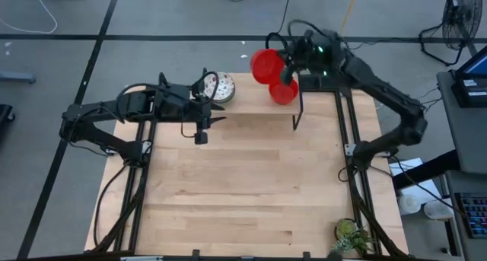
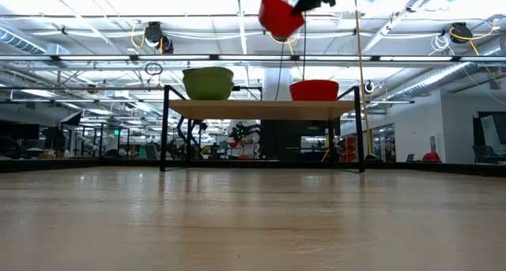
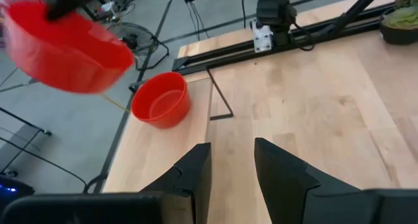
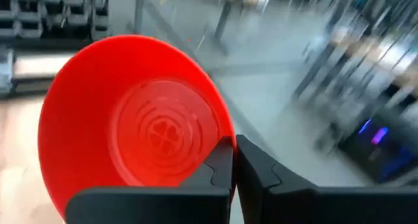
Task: Pick & Place Mini bowls
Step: Stack the red bowl on the red bowls on the shelf
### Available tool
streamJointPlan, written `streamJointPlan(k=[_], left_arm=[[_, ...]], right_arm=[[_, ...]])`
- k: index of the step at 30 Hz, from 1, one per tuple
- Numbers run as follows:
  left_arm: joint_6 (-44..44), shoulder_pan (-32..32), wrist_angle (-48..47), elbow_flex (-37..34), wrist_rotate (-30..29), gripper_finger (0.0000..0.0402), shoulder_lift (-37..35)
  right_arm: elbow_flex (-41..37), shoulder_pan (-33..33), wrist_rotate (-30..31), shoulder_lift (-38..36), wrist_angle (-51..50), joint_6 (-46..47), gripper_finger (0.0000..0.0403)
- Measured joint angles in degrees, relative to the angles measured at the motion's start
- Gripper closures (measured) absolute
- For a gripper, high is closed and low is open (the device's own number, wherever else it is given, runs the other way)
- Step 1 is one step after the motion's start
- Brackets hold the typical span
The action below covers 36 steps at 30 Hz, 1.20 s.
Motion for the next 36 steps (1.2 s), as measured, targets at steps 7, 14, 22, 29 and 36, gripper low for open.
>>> streamJointPlan(k=[7,14,22,29,36], left_arm=[[-0.74,0.87,-0.96,0.01,0.58,0.0282,0.00],[-2.31,2.29,-1.35,-1.70,0.58,0.0282,0.04],[-2.99,4.66,1.52,-4.70,0.58,0.0282,0.04],[-2.93,6.20,1.73,-4.96,0.79,0.0282,0.02],[-3.23,6.43,1.74,-4.96,2.62,0.0282,0.04]], right_arm=[[9.98,-13.25,-17.70,9.04,-16.84,8.24,0.0402],[11.08,-21.93,-23.64,13.17,-27.30,9.56,0.0403],[11.05,-23.08,-23.64,14.30,-33.90,8.56,0.0403],[10.69,-19.98,-23.15,14.32,-35.54,8.41,0.0403],[6.74,-17.69,-15.73,14.32,-34.35,8.04,0.0403]])
